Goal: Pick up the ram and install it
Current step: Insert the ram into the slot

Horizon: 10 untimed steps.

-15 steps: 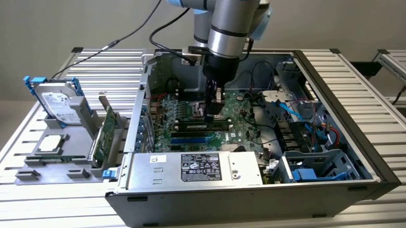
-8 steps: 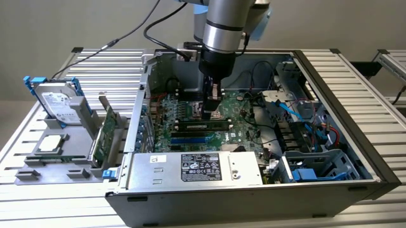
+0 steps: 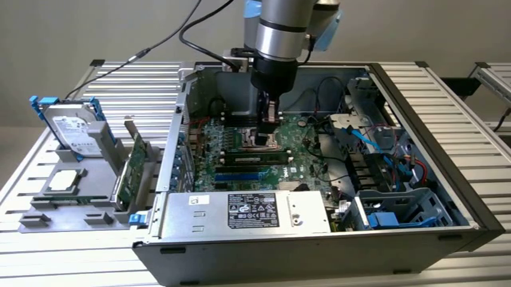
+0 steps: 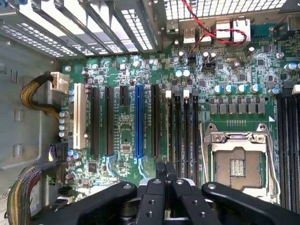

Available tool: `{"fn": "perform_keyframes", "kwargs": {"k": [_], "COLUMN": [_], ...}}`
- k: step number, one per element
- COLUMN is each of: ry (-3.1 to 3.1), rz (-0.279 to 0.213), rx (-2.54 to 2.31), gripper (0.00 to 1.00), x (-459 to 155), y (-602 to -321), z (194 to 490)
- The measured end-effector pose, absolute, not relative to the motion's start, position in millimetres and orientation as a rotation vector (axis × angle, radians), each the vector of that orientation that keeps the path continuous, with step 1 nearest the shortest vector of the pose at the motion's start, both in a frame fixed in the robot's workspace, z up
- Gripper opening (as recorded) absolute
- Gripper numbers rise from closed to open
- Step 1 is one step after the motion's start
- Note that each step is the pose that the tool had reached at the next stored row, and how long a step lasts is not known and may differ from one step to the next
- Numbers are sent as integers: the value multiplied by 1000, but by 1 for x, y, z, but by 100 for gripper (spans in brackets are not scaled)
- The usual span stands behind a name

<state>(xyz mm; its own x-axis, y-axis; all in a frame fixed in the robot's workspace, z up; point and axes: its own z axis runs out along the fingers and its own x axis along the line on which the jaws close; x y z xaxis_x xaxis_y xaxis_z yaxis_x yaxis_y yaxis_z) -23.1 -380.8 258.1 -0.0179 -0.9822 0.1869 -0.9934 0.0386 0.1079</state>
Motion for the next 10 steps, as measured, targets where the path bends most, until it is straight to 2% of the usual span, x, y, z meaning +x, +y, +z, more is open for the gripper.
{"fn": "perform_keyframes", "kwargs": {"k": [10], "ry": [-2104], "rz": [90], "rx": [2050], "gripper": [11], "x": [-23], "y": [-381], "z": [258]}}
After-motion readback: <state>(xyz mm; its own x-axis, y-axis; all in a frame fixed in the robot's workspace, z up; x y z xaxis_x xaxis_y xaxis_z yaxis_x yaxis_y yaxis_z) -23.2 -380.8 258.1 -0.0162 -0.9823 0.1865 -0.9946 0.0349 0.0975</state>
